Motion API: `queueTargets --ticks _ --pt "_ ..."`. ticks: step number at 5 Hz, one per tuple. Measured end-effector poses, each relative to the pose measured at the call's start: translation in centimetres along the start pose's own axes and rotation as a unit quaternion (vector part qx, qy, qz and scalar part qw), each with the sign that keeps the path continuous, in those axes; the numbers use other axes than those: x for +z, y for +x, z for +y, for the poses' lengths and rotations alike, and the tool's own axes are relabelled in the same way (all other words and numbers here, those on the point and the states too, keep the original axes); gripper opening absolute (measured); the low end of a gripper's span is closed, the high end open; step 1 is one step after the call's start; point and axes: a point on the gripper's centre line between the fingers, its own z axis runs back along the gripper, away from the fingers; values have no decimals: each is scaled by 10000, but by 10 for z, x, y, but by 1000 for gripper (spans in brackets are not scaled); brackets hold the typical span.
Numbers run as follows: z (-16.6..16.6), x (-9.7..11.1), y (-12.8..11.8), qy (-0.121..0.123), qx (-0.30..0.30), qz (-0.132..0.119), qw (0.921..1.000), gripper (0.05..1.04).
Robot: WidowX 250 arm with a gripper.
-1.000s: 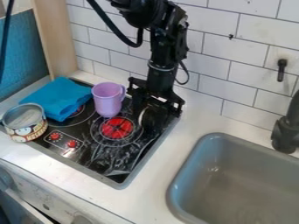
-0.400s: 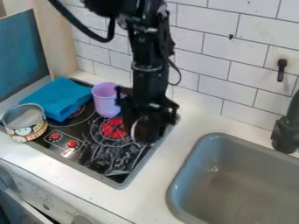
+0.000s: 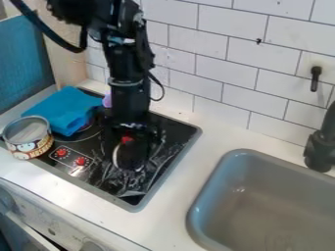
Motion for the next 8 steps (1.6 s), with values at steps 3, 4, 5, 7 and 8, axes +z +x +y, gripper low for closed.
queueTargets --ticks 3,4,5,7,8 --pt "49 3 16 356 447 -320 9979 658" --pt "69 -1 18 356 574 -255 9974 658" --pt "90 -4 15 429 711 -256 9962 658" --pt "95 -4 22 383 701 -483 9956 658" --pt "91 -4 27 284 495 -644 9963 658"
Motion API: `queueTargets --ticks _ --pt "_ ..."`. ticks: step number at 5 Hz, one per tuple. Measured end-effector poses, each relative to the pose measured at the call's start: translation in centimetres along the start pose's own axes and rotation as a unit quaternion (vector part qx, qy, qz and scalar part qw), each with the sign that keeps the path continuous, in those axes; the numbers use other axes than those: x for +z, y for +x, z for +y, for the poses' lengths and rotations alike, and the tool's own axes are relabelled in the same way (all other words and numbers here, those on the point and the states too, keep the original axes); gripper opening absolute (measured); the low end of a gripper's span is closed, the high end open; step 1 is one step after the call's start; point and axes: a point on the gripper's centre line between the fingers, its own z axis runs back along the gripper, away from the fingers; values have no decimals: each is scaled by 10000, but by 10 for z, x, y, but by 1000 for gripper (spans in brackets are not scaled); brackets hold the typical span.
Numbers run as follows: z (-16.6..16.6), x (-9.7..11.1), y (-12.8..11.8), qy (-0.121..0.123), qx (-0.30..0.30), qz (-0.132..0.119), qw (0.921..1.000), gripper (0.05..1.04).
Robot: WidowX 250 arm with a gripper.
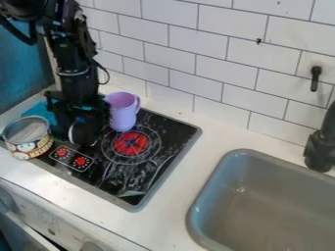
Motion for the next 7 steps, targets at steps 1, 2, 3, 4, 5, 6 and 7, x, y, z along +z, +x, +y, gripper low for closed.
queueTargets --ticks 1,2,3,4,5,6,7 --pt "-3 -10 5 -83 -90 -60 9999 658" --pt "-3 -11 6 36 -141 49 9999 700" --pt "-7 -16 1 83 -249 346 9991 977" --pt "-10 -6 3 60 -291 196 9994 1006" --pt "-9 14 0 94 -230 -63 9997 1000" --pt "-9 31 -8 143 -127 -205 9996 1000" --pt "-11 51 -20 260 -113 -205 9994 1000"
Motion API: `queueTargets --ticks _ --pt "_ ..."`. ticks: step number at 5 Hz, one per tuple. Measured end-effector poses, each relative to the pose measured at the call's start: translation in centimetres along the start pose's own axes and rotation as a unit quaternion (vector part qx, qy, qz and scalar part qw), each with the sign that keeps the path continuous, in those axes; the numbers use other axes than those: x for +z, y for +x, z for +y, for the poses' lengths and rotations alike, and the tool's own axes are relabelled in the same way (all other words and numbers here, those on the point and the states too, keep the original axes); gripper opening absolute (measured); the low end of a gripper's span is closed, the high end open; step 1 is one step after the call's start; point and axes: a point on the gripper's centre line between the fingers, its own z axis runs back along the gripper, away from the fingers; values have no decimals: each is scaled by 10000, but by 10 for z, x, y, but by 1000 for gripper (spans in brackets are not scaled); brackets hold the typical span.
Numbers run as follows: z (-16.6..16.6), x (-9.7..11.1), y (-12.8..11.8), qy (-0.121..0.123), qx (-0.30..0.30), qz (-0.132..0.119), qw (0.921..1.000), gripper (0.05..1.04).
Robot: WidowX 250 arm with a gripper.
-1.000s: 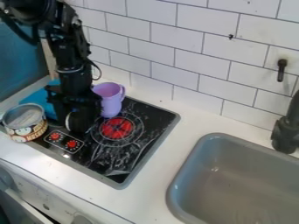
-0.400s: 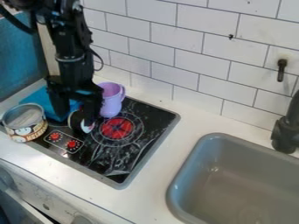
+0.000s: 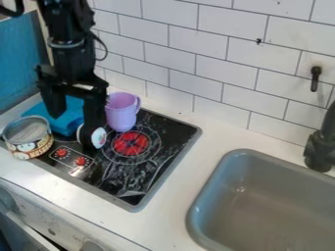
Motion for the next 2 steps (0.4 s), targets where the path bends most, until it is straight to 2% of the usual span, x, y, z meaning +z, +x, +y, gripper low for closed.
queueTargets --ticks 1,2 --pt "-7 17 -13 -123 -193 -48 9997 1000" --pt "-9 16 -18 -202 -369 54 9991 1000"
